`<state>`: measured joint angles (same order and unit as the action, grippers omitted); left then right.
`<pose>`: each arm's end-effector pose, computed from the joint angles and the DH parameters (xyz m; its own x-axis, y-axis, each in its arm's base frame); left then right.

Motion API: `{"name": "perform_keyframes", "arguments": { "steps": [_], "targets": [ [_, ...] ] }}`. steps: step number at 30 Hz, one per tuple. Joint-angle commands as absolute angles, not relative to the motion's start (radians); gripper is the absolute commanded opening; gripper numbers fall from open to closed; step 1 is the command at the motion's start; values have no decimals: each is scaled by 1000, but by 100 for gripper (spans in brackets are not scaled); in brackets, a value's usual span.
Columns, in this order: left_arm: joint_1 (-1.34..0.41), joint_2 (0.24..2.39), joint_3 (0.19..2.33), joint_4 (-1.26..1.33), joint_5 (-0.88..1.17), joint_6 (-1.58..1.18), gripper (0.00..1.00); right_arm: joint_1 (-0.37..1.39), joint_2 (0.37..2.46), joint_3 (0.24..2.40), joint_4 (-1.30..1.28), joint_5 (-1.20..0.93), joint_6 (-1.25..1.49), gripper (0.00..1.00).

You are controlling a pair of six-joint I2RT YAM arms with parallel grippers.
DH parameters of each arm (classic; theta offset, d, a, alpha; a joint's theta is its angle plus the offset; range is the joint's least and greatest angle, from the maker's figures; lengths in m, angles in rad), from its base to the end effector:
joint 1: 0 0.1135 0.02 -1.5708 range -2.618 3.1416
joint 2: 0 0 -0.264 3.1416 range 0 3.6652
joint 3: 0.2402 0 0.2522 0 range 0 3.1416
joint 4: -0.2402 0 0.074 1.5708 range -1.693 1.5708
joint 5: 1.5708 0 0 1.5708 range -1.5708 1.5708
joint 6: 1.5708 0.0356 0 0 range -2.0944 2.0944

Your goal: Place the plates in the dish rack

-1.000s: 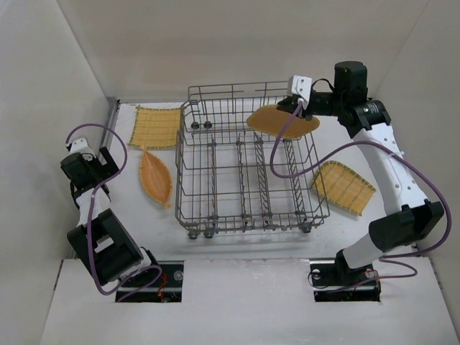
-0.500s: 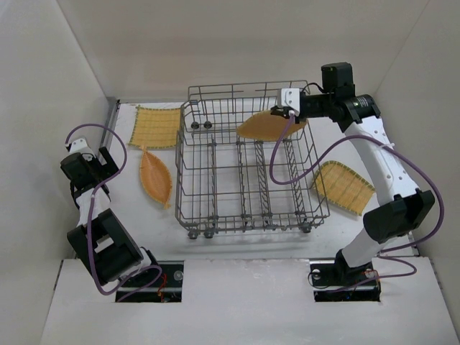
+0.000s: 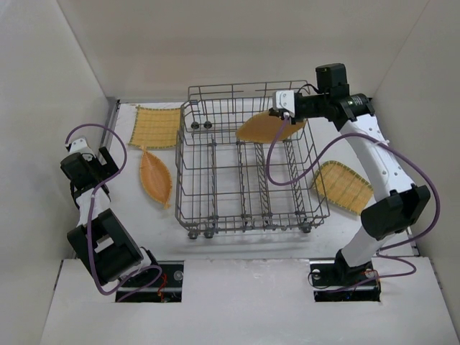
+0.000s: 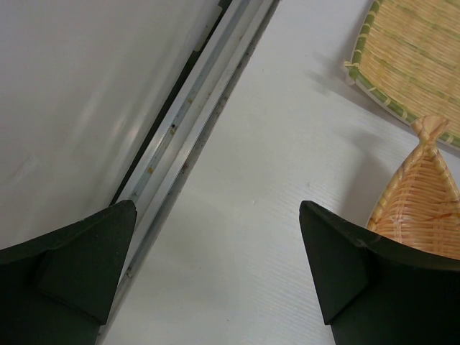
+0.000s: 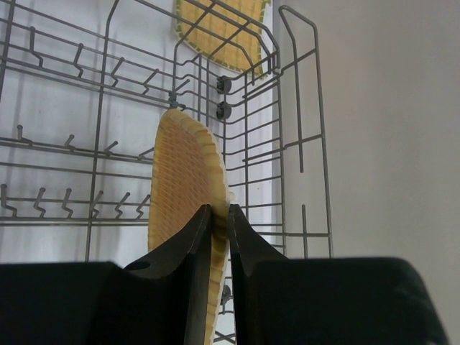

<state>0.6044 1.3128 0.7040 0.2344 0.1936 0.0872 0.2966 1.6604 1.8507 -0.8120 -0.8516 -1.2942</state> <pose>0.2419 0.1588 0.2381 -0.3355 -0.1278 -0.9333 -0.3825 0.9239 0.0110 0.3288 0.1285 0.4249 0.5957 -0.4806 -0.6435 -0.7481 -0.0405 -0.6623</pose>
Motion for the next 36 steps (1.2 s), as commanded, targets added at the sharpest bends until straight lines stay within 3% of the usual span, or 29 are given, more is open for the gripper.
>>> {"name": "perform_keyframes", "arguments": {
  "steps": [1,19,23,28,32,36],
  "targets": [
    [613,1305,746,252,193,72,100,306,1664,1881,-729,-850,-1322,0],
    [613,1310,750,245,195,72,100,306,1652,1709,-600,-784,-1246,0],
    [613,1312,752,245,196,72,100,303,1626,1642,-552,-773,-1218,16],
    [613,1312,752,245,201,74,100,304,1594,1595,-526,-752,-1180,51],
    [611,1313,752,244,207,74,100,306,1546,1577,-525,-741,-1125,63],
    [611,1313,753,244,207,75,100,306,1448,1557,-486,-730,-1054,69]
  ]
}}
